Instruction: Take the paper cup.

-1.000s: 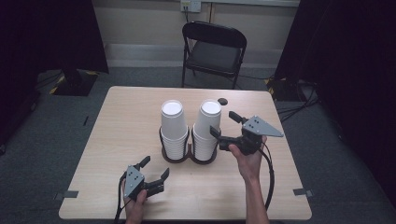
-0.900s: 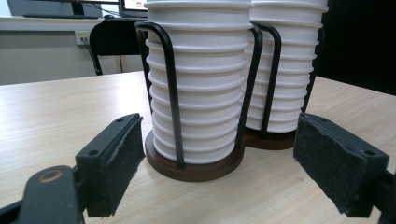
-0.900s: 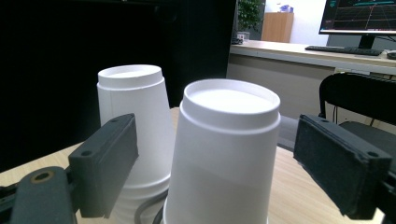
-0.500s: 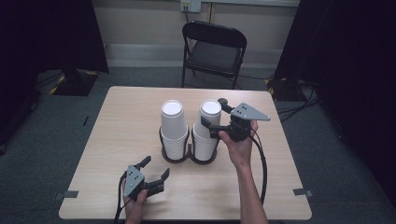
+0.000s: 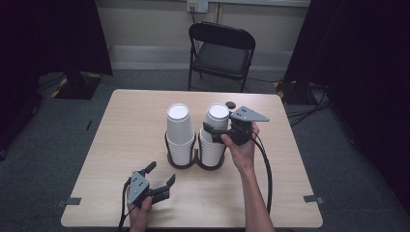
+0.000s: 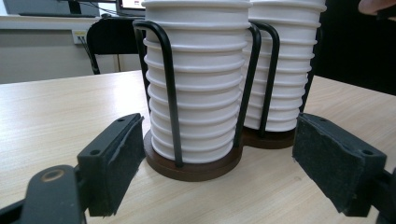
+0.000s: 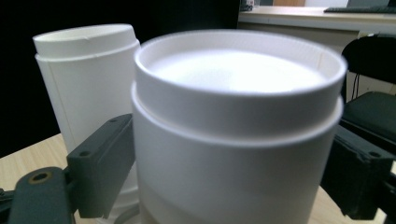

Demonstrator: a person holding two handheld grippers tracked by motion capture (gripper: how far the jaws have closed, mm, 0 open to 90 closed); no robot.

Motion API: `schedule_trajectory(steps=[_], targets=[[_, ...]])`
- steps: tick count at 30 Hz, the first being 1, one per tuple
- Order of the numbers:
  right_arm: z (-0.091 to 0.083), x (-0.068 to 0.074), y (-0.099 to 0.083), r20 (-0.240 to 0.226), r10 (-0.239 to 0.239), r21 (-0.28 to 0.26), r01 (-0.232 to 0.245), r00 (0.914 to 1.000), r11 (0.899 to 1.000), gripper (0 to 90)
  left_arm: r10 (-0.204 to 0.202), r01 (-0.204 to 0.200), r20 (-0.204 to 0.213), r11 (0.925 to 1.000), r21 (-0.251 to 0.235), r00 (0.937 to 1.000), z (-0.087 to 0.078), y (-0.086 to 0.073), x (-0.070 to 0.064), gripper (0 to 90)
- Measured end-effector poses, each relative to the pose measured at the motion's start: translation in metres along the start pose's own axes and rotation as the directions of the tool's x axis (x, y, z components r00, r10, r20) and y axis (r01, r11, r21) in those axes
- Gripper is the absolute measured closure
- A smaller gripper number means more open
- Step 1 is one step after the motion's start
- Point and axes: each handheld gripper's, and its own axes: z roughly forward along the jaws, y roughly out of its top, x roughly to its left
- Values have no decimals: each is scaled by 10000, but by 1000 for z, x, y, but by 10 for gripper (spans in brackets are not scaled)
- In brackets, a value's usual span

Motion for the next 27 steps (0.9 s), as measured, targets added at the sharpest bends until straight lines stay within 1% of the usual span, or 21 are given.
schedule_trajectory(steps=[3, 7, 10, 12, 15, 18, 20, 23, 24, 27], targets=[[5, -1, -6, 118, 101, 251, -104, 9999, 9996, 128, 5, -6, 21, 10000, 7, 10000, 0, 0, 0, 166], [10, -2, -13, 78, 218, 443, -222, 9997, 9988, 127, 7, -7, 9, 10000, 14, 10000, 0, 0, 0, 166], [13, -2, -17, 164, 255, 666, -266, 9995, 9974, 114, 17, -17, -44, 10000, 23, 10000, 0, 0, 0, 166], [14, -2, -19, 233, 294, 669, -309, 9993, 9973, 114, 66, -66, -68, 10000, 34, 10000, 0, 0, -1, 166], [14, 0, -24, 381, 174, 459, -191, 9991, 9988, 114, -9, 9, -55, 10000, 13, 10000, 0, 0, 0, 166], [15, 1, -25, 449, 113, 395, -130, 9989, 9991, 113, 2, -2, -60, 10000, 11, 10000, 0, 0, 0, 166], [16, 2, -26, 517, -19, 452, -4, 9987, 9990, 110, 14, -14, -57, 10000, 16, 10000, 0, 0, 0, 166], [17, 2, -27, 587, 5, 472, -33, 9983, 9989, 105, -9, 9, -61, 10000, 2, 10000, 0, 0, 0, 166], [20, 3, -29, 648, -17, 620, -23, 9979, 9981, 97, -5, 5, -62, 10000, -11, 10000, 0, 0, 0, 166], [22, 4, -30, 768, -120, 741, 63, 9970, 9972, 94, 19, -19, -36, 10000, 5, 10000, 0, 0, 0, 166]])
